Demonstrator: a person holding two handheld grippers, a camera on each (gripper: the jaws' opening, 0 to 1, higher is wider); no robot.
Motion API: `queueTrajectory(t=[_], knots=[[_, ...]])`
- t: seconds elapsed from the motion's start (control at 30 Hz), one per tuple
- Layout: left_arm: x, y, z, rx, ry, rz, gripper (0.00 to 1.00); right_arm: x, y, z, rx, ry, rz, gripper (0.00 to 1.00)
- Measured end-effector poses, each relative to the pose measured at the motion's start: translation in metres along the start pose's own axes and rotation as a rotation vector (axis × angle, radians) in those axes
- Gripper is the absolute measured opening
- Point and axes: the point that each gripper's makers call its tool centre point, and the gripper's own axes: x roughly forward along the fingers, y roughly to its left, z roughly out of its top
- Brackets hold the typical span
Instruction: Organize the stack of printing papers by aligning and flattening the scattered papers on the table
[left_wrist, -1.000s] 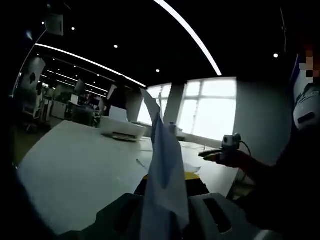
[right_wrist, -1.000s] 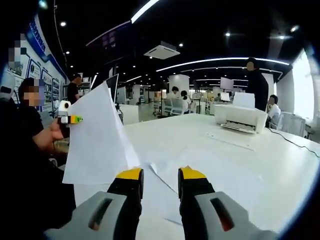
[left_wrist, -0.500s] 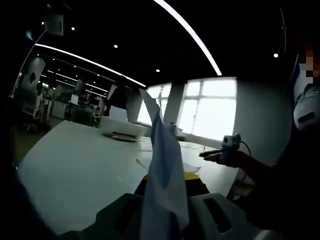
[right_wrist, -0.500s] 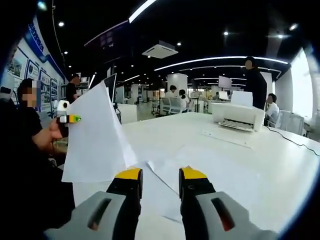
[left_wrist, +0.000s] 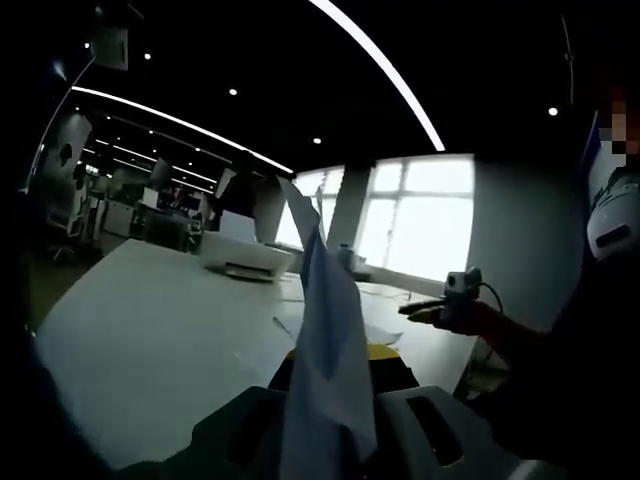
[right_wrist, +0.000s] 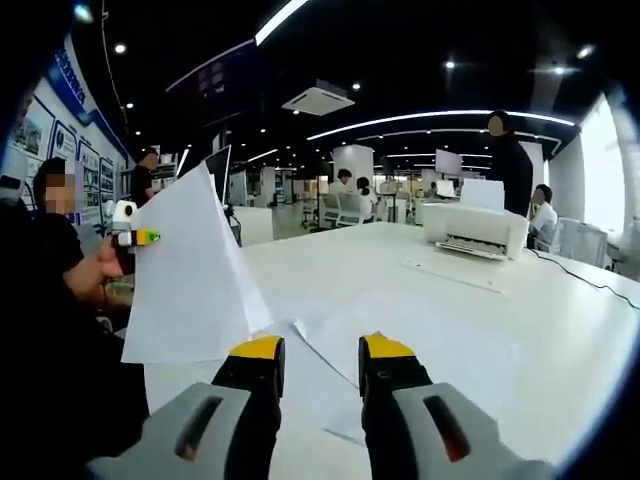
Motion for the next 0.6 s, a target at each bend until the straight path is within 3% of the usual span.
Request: queueTrajectory(t=[0.6], knots=[[0.0004, -0.0009, -0.0001, 0.002, 0.0, 0.0, 0.06, -0.0043, -0.003, 0.0016, 0.003, -0.006, -0.013, 0.25]])
